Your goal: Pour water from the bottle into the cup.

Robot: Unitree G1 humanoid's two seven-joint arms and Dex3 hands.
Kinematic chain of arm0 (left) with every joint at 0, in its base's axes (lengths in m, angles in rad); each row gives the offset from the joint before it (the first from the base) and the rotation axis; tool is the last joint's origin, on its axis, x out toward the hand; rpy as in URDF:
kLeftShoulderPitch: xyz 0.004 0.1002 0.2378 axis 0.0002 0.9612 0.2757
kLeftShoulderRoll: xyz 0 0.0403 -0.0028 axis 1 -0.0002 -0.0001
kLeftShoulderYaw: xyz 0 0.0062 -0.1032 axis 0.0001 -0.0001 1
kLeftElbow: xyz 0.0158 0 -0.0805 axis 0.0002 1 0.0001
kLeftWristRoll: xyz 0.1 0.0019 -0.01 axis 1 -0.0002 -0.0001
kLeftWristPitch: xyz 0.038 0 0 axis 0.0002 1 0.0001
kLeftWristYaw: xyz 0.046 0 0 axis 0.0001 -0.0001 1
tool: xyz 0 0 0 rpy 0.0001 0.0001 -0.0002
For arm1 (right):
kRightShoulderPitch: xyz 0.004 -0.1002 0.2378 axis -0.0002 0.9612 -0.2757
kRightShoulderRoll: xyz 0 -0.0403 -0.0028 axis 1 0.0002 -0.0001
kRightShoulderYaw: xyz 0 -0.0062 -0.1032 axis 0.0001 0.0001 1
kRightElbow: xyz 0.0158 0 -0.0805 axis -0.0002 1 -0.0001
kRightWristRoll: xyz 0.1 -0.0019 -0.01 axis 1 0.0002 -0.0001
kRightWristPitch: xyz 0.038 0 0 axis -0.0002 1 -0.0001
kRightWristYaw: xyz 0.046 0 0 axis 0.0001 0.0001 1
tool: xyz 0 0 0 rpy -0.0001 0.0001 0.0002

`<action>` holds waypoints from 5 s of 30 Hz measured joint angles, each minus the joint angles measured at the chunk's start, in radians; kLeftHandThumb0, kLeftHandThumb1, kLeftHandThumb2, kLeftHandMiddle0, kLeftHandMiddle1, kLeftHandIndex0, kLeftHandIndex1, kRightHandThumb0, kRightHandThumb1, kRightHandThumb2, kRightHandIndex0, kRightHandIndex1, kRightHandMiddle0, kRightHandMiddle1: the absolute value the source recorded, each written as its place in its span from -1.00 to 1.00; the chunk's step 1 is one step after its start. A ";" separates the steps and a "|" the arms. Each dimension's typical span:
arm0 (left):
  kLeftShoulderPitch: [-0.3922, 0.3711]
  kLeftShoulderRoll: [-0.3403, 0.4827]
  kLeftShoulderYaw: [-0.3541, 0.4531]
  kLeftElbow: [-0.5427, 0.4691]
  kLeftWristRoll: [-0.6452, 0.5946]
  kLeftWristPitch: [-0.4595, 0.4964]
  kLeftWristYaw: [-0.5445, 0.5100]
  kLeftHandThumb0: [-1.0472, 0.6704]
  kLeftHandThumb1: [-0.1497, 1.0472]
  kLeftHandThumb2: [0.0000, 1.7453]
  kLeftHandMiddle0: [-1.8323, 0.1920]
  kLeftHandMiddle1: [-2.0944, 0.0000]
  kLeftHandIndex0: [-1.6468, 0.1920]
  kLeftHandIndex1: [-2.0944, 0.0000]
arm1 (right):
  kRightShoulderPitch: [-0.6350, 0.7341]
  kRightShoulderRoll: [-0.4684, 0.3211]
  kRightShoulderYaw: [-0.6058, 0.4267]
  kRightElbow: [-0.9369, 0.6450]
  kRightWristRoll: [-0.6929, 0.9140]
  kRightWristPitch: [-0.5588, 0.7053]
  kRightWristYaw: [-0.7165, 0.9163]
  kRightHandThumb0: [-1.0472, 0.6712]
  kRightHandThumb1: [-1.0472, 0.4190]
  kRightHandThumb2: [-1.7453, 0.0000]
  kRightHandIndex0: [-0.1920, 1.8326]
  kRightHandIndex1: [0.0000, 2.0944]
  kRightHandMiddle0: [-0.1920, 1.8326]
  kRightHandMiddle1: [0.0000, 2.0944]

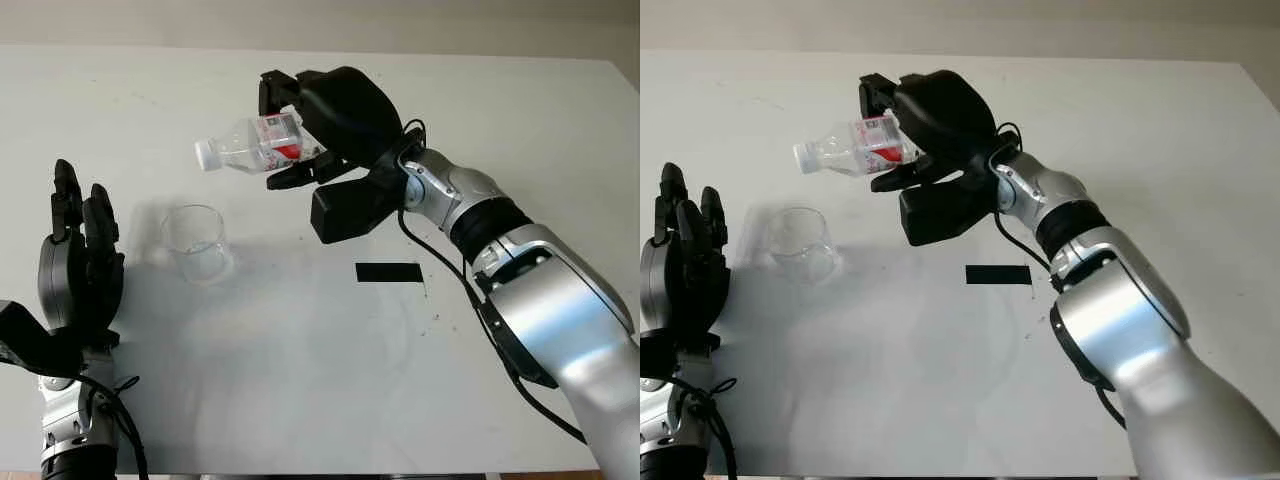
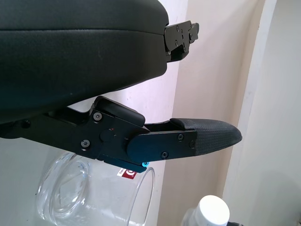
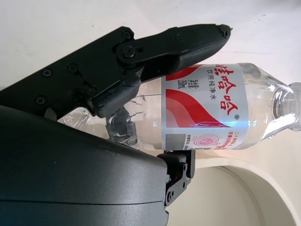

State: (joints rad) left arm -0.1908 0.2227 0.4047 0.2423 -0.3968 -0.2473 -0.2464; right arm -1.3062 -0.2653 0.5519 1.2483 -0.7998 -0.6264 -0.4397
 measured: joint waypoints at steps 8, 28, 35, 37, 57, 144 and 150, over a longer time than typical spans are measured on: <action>0.006 -0.007 -0.005 -0.016 0.001 0.006 0.011 -0.67 1.00 -0.44 0.96 0.95 0.98 0.95 | -0.004 -0.008 0.032 0.000 -0.022 -0.034 -0.029 -0.30 -1.00 0.63 0.30 1.00 -0.02 1.00; 0.009 -0.013 -0.010 -0.019 0.018 0.002 0.018 -0.68 1.00 -0.43 0.96 0.94 0.98 0.95 | -0.006 -0.041 0.056 0.000 -0.050 -0.056 -0.043 -0.29 -1.00 0.64 0.30 1.00 -0.01 1.00; 0.009 -0.013 -0.009 -0.018 0.017 0.002 0.017 -0.68 1.00 -0.44 0.97 0.95 1.00 0.95 | -0.006 -0.041 0.056 0.000 -0.052 -0.061 -0.055 -0.29 -1.00 0.65 0.31 1.00 0.00 1.00; 0.009 -0.013 -0.009 -0.018 0.017 0.002 0.016 -0.68 1.00 -0.44 0.97 0.95 0.99 0.95 | -0.007 -0.041 0.056 0.000 -0.052 -0.061 -0.055 -0.29 -1.00 0.64 0.31 1.00 0.00 1.00; 0.009 -0.013 -0.010 -0.019 0.018 0.002 0.024 -0.68 1.00 -0.44 0.96 0.95 0.99 0.95 | -0.017 -0.041 0.067 0.000 -0.063 -0.071 -0.064 -0.30 -1.00 0.62 0.31 1.00 0.00 1.00; 0.001 -0.023 -0.009 -0.014 0.019 -0.005 0.021 -0.67 1.00 -0.43 0.96 0.95 1.00 0.96 | 0.027 0.014 -0.008 0.005 0.130 -0.146 -0.057 -0.26 -1.00 0.56 0.38 1.00 0.06 1.00; 0.001 -0.021 -0.009 -0.013 0.018 -0.004 0.018 -0.68 1.00 -0.44 0.97 0.95 0.99 0.95 | 0.128 0.054 -0.202 -0.002 0.397 -0.146 0.227 -0.21 -1.00 0.48 0.39 1.00 -0.01 1.00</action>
State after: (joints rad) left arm -0.1894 0.2014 0.3958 0.2293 -0.3785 -0.2515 -0.2284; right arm -1.1786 -0.2109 0.3501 1.2466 -0.4032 -0.7723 -0.2127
